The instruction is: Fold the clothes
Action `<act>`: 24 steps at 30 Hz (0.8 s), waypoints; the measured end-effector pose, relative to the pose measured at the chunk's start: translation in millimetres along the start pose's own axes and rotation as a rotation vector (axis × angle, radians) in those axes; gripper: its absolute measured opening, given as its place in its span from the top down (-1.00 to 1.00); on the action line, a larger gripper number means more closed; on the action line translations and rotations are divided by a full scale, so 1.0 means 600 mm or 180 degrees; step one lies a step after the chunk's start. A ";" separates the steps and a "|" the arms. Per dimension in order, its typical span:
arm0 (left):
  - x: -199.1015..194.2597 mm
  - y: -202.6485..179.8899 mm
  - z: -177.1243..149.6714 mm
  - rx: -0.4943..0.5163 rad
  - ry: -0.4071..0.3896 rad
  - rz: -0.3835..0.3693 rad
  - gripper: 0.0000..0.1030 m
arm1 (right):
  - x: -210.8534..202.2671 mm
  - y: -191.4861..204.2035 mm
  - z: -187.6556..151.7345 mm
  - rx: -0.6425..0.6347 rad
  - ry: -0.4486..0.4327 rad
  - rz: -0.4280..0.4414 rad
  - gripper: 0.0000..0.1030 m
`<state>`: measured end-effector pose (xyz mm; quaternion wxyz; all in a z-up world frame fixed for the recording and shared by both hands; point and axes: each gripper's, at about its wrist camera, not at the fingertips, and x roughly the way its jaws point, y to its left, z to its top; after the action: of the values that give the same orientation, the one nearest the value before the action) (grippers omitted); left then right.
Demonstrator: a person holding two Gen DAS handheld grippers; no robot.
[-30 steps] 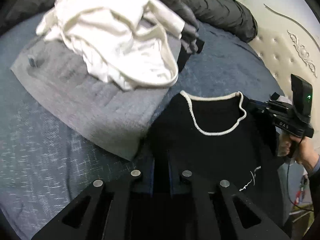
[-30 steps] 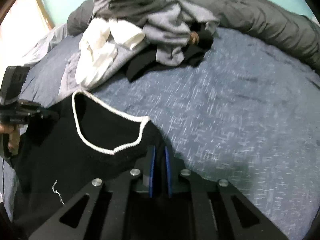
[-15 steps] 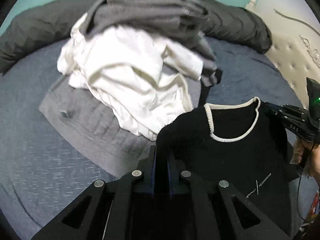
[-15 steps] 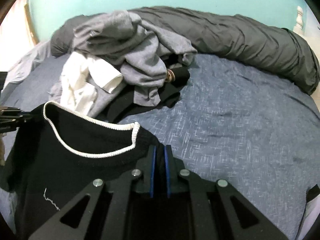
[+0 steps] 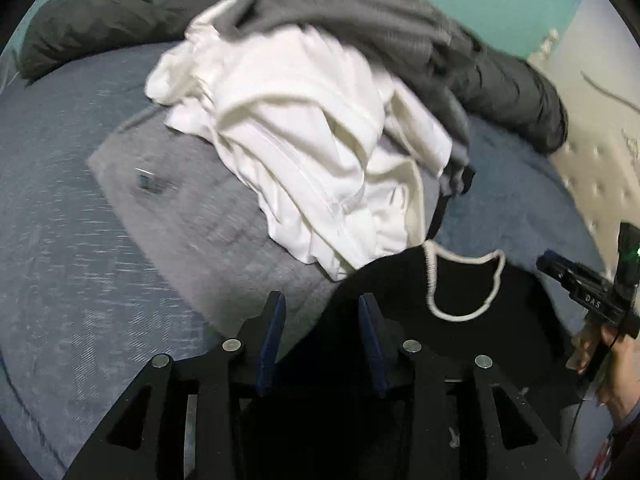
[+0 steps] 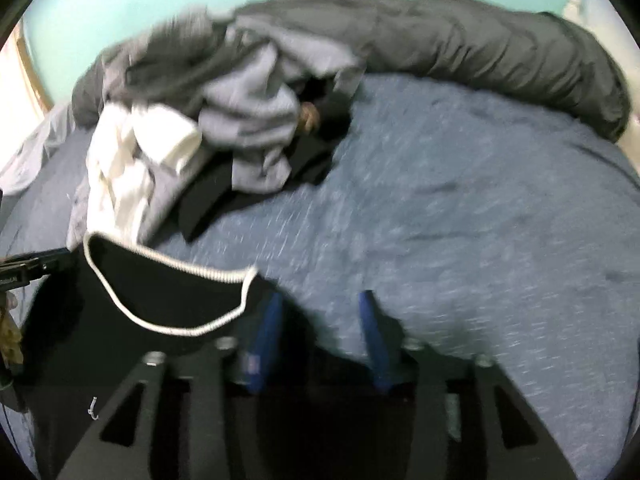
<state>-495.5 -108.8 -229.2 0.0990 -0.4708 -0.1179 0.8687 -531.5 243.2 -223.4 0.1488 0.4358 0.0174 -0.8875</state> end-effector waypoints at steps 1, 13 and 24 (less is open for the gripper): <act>-0.013 0.000 -0.004 0.0000 -0.0021 -0.0001 0.08 | -0.017 -0.010 -0.001 0.0034 -0.0042 -0.0002 -0.01; -0.126 -0.025 -0.154 -0.0053 0.0114 0.0062 -0.04 | -0.236 -0.190 -0.147 0.0628 -0.0032 -0.0166 -0.03; -0.182 -0.063 -0.294 -0.0008 0.0256 -0.0031 -0.17 | -0.434 -0.338 -0.319 0.1140 -0.0160 -0.0459 -0.14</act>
<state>-286.3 -84.0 -224.6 0.1073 -0.5049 -0.1173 0.8484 -290.8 532.3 -159.1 0.0053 0.4306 -0.1133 -0.8954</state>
